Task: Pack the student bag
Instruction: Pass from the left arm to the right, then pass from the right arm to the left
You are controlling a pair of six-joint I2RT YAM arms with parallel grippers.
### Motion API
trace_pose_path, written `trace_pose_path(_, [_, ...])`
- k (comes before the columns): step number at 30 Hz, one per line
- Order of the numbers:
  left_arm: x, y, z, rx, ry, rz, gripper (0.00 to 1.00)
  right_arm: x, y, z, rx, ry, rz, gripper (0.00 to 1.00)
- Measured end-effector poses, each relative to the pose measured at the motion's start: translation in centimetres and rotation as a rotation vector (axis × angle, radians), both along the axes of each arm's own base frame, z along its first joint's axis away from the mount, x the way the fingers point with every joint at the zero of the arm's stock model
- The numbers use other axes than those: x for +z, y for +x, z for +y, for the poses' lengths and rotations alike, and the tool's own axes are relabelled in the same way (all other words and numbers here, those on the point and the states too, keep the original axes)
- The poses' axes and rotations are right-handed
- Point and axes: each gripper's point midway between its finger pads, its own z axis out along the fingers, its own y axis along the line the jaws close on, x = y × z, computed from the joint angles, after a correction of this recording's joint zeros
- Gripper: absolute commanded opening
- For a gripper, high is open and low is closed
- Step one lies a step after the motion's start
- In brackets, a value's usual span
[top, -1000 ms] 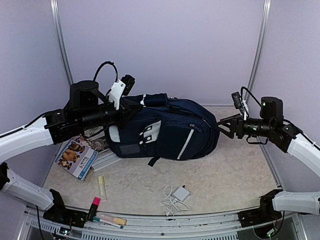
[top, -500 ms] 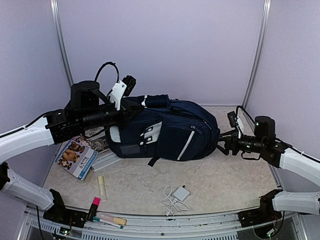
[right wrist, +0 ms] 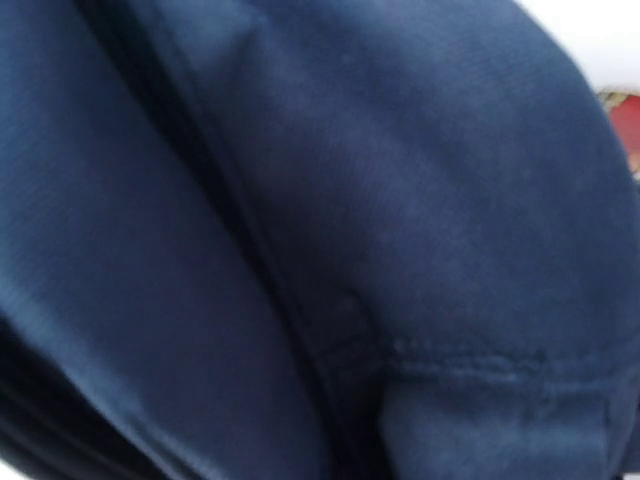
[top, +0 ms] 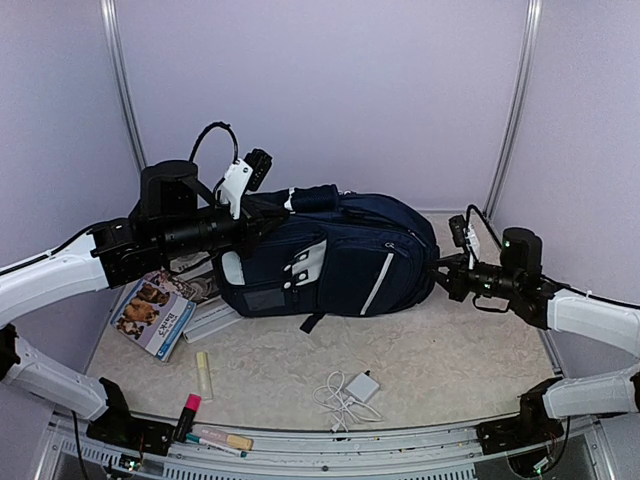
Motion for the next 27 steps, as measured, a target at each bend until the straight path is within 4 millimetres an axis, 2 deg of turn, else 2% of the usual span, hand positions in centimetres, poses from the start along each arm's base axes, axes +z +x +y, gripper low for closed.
trace_pose_path(3, [0.2, -0.2, -0.2, -0.018, -0.01, -0.004, 0.0, 1.8, 0.4, -0.6, -0.035, -0.028, -0.051, 0.0])
trace_pose_path(4, [0.3, -0.3, -0.2, -0.024, -0.015, -0.008, 0.08, 2.9, 0.6, -0.8, -0.048, -0.041, -0.07, 0.0])
trace_pose_path(5, [0.5, -0.3, -0.2, -0.027, -0.019, -0.013, 0.22, 3.8, 0.9, -0.9, -0.059, -0.05, -0.091, 0.0])
trace_pose_path(9, [1.4, -0.8, -0.5, -0.063, -0.036, -0.054, 0.65, 10.3, 2.2, -1.4, -0.101, -0.085, -0.217, 0.0])
trace_pose_path(10, [1.5, -1.0, -0.6, -0.074, -0.036, -0.066, 0.73, 11.7, 2.2, -1.4, -0.102, -0.087, -0.247, 0.0])
trace_pose_path(12, [1.6, -1.5, -1.0, -0.095, -0.027, -0.092, 0.81, 14.9, 2.2, -1.3, -0.092, -0.091, -0.316, 0.0])
trace_pose_path(15, [1.4, -3.1, -2.2, -0.146, 0.005, -0.124, 0.9, 18.3, 2.1, -0.7, -0.055, -0.107, -0.392, 0.0])
trace_pose_path(17, [1.3, -4.3, -3.0, -0.185, 0.027, -0.141, 0.98, 19.2, 2.1, -0.1, -0.026, -0.129, -0.421, 0.0])
trace_pose_path(19, [1.8, -5.3, -3.8, -0.219, 0.041, -0.155, 0.99, 19.6, 2.0, 0.4, 0.007, -0.152, -0.446, 0.0])
trace_pose_path(23, [5.1, -6.4, -4.5, -0.25, 0.006, -0.183, 0.99, 19.7, 1.2, 1.8, 0.096, -0.187, -0.475, 0.0])
trace_pose_path(27, [8.3, -6.1, -6.0, -0.259, -0.049, -0.194, 0.99, 19.9, 0.5, 3.9, 0.157, -0.211, -0.487, 0.0])
